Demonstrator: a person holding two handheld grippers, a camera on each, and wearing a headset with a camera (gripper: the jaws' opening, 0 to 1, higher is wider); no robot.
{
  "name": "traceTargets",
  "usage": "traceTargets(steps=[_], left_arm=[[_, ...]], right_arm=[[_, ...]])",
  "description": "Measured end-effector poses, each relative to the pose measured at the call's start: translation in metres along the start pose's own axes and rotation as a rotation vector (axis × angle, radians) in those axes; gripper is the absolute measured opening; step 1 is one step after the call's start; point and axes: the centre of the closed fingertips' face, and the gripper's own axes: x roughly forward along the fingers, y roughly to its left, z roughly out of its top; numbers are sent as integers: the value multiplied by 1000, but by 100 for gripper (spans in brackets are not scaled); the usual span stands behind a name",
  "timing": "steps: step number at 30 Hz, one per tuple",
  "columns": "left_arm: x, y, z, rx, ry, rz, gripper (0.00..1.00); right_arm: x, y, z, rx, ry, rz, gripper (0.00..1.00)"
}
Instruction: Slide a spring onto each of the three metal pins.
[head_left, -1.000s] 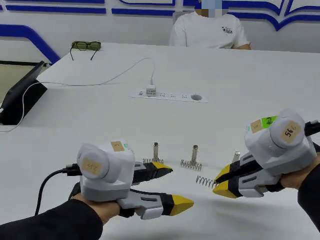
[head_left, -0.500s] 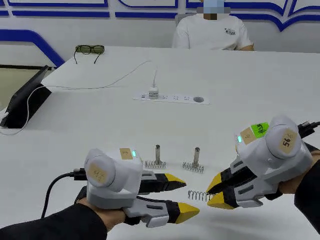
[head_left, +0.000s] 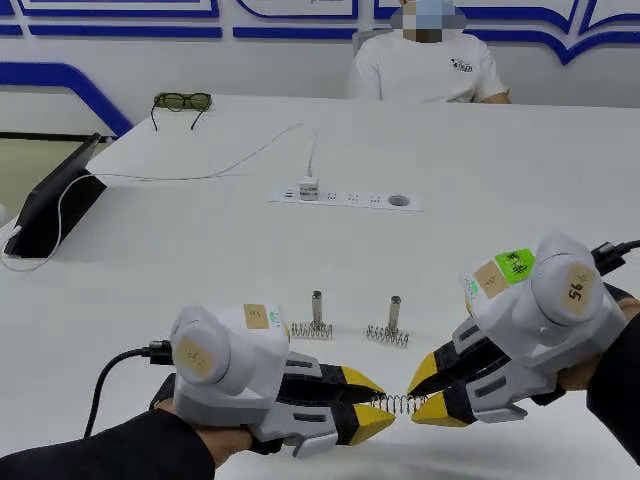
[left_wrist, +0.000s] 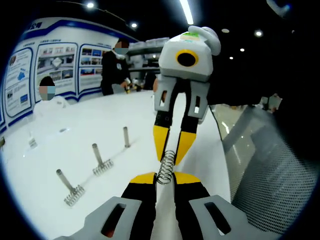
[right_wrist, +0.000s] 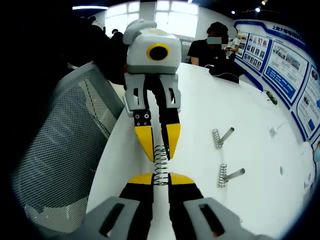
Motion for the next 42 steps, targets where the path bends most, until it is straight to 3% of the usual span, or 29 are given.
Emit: traceTargets(steps=[8, 12, 15, 17, 25, 28, 35, 42], left_arm=[[0, 0, -1, 19, 2, -8, 12], [1, -2, -3, 31, 13, -14, 12], [4, -8, -2, 37, 11, -37, 11], [5, -9, 1, 44, 2, -32, 11], [5, -3, 3, 30, -11, -22, 10], [5, -2, 4, 33, -12, -19, 10], [6, -2, 3, 41, -1, -21, 10], [3, -3, 9, 47, -8, -17, 10]], right_arm=[[-11, -1, 15, 4, -28, 3, 12], [-15, 1, 32, 9, -72, 8, 10], [-16, 1, 36, -8, -62, -5, 2], [-12, 3, 41, 2, -83, 8, 2], [-12, -2, 41, 14, -89, -13, 2], [-17, -7, 38, 36, -95, -27, 7], [-13, -5, 17, 61, -42, -9, 16], [-5, -3, 1, 72, 1, 9, 17]])
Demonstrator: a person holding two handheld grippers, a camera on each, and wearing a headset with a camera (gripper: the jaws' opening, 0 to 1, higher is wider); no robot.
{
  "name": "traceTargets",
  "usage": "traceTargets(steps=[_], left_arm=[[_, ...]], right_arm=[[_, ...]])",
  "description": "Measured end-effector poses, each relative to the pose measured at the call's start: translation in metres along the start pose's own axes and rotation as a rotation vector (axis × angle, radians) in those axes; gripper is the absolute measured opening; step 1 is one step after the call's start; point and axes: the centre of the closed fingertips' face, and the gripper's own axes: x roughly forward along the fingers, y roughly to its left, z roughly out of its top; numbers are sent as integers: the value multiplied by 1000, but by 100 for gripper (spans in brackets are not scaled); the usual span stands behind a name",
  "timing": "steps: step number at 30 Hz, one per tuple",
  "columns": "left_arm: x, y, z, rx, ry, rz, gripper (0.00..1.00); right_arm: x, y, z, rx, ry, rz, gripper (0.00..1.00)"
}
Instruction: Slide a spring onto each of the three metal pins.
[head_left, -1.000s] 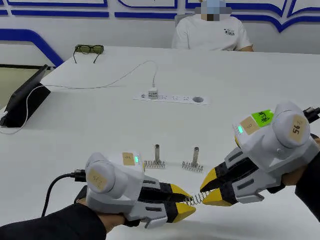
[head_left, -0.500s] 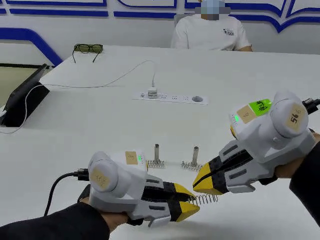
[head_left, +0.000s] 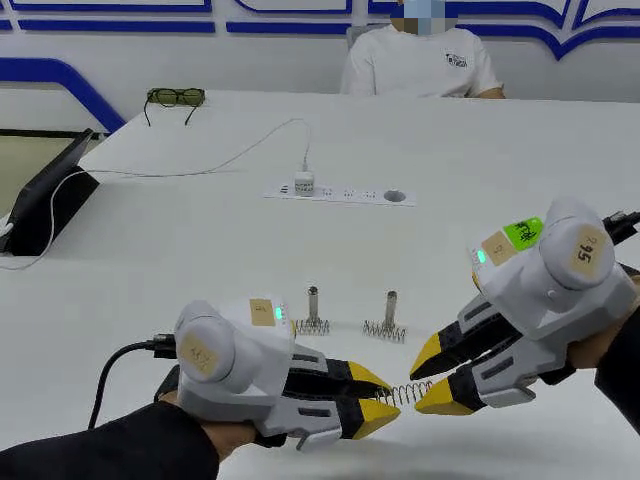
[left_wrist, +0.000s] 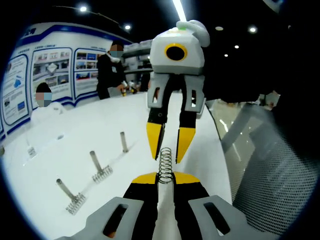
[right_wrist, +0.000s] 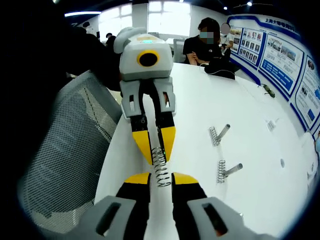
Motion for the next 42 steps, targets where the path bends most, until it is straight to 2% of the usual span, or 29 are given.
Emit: traceTargets(steps=[5, 11, 23, 26, 31, 42], left_arm=[[-1, 0, 5, 4, -8, 2, 10], [-1, 0, 6, 4, -9, 5, 10], [-5, 5, 4, -7, -11, 20, 10], [-6, 5, 3, -7, -12, 21, 10], [-5, 5, 4, -7, -15, 23, 10], [-3, 2, 6, 1, -20, 13, 10]], right_arm=[[-1, -2, -3, 3, -1, 1, 16], [-4, -3, -2, -5, -1, -5, 12], [-14, -2, 23, -29, -52, -25, 12], [-17, 0, 38, -13, -123, -17, 12], [-16, 2, 45, -31, -117, -20, 12], [-8, 4, 64, -54, -158, -24, 12]])
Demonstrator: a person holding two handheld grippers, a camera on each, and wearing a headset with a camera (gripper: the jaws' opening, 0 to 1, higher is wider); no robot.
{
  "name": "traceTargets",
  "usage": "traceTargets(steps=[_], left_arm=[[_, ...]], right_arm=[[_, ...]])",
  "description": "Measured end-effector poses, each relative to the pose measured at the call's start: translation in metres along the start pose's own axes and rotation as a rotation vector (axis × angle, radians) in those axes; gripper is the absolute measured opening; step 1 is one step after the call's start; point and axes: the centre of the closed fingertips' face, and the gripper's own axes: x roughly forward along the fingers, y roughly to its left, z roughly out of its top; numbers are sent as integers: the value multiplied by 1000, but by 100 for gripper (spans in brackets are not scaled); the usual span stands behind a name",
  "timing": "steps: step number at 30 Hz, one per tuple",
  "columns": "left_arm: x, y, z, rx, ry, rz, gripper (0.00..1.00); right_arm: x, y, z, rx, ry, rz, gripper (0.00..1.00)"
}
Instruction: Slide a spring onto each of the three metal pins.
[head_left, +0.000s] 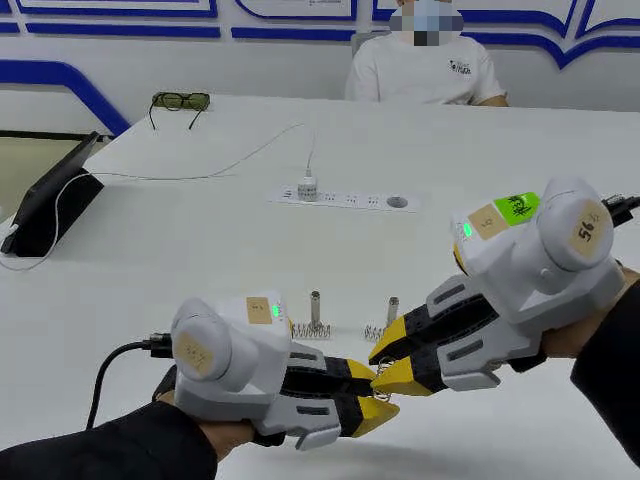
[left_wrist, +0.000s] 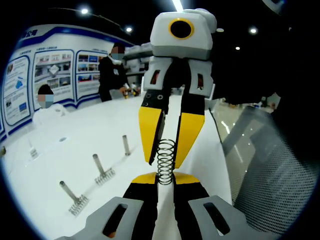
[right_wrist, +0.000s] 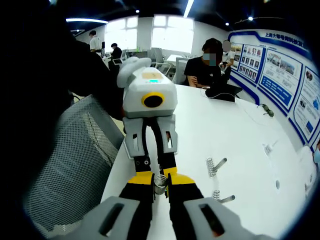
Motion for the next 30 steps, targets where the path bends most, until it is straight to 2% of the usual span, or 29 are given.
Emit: traceTargets(steps=[11, 15, 30], left_arm=[[-3, 5, 2, -29, -30, 16, 10], [-2, 5, 2, -26, -28, 15, 10], [-2, 9, 3, -1, -29, 40, 11]], right_arm=[[-8, -6, -5, 32, -18, -33, 15], [-10, -7, -2, 64, -58, -38, 13], [-8, -11, -1, 69, -66, -53, 12]])
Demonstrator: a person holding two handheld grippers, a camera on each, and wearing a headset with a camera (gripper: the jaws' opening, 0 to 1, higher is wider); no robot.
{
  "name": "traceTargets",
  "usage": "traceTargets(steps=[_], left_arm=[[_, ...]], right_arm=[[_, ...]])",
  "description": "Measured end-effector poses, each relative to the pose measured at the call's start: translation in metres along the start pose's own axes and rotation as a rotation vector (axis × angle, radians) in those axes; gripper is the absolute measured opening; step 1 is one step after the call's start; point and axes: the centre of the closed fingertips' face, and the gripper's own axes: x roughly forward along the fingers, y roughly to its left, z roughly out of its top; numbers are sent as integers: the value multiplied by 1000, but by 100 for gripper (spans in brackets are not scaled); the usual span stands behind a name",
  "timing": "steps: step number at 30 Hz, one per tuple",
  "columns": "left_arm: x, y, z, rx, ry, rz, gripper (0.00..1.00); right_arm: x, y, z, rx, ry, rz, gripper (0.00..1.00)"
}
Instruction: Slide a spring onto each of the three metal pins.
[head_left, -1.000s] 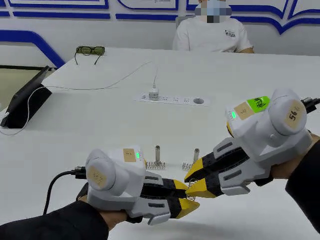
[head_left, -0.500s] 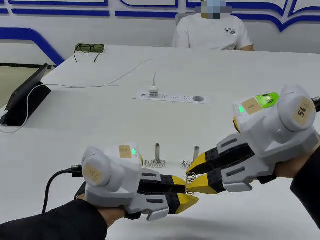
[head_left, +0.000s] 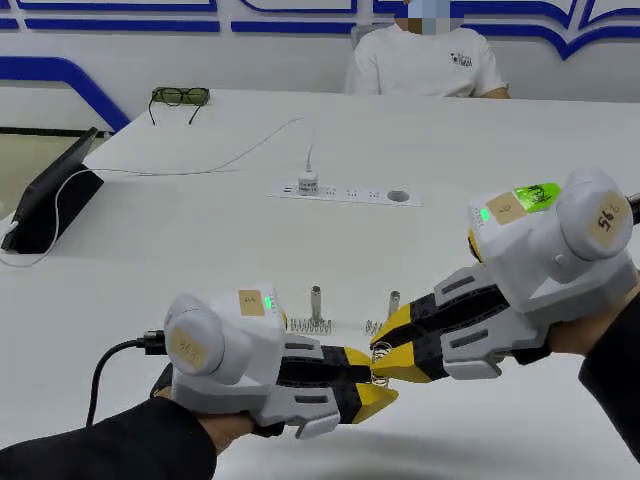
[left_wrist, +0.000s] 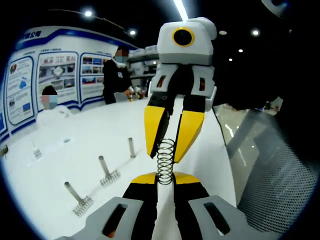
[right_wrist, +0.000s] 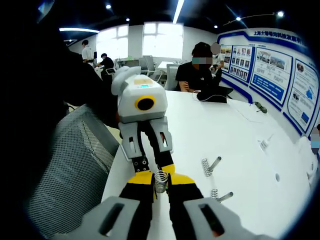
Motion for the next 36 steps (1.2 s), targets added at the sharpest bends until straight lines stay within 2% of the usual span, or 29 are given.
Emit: traceTargets(steps=[4, 10, 20, 36], left_arm=[[0, 1, 0, 3, -2, 8, 12], [-3, 6, -4, -14, 10, 22, 18], [-16, 20, -7, -57, -9, 83, 27], [-35, 32, -15, -103, -31, 153, 38]], right_arm=[[-3, -2, -2, 5, 0, -8, 12], [-15, -14, -9, 18, 13, -50, 12], [-37, -31, -20, 53, 29, -123, 12], [-71, -60, -30, 111, 36, -237, 12]])
